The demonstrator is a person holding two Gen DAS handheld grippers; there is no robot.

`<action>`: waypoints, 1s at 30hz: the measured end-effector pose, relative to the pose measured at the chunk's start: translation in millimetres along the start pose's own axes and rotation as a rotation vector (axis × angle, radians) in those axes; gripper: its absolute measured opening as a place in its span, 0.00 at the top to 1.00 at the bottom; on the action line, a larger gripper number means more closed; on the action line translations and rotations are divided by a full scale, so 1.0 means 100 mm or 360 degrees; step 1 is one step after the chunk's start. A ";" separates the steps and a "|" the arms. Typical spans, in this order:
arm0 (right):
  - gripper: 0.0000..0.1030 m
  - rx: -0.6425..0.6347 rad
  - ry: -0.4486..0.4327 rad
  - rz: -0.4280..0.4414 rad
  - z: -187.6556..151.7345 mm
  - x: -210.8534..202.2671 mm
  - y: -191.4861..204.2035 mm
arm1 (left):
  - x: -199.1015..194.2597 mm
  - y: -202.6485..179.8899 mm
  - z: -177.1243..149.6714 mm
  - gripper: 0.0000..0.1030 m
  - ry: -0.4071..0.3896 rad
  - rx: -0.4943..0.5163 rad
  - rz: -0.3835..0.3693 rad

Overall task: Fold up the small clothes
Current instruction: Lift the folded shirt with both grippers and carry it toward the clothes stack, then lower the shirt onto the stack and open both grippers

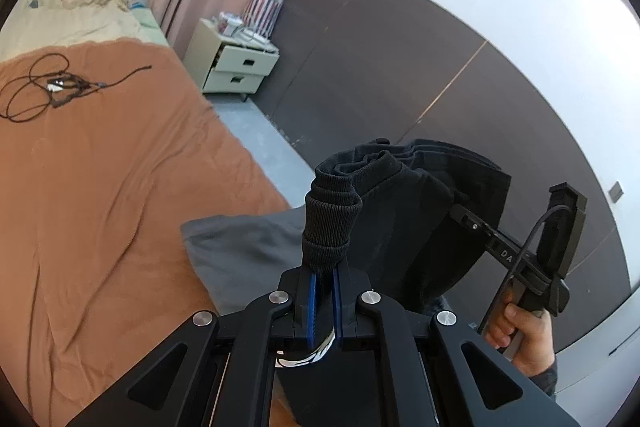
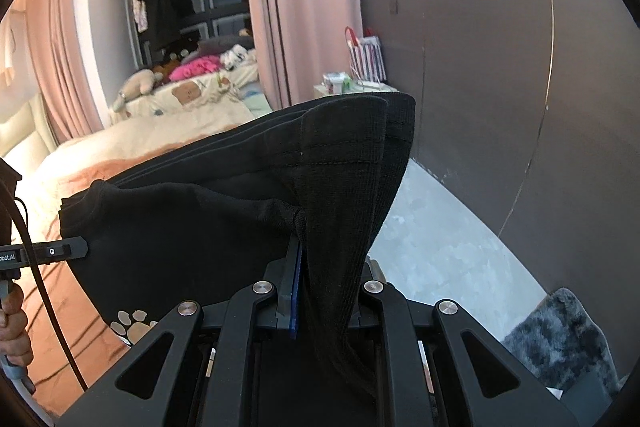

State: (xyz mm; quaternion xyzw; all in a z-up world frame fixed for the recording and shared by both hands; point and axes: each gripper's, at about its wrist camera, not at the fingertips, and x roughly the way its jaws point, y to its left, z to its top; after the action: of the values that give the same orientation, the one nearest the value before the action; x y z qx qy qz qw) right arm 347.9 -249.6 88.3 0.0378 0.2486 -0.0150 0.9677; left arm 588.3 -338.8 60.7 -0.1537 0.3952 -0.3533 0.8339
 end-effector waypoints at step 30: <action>0.40 0.0042 0.0263 -0.0431 0.40 1.12 -0.57 | 1.23 1.28 0.04 0.46 0.0189 -0.0096 0.0346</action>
State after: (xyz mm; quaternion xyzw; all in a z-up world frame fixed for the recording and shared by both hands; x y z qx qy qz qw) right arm 462.5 -310.9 65.5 0.0179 0.3300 -0.1454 0.9325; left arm 705.0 -336.4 -72.9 -0.1138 0.4688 -0.2571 0.8374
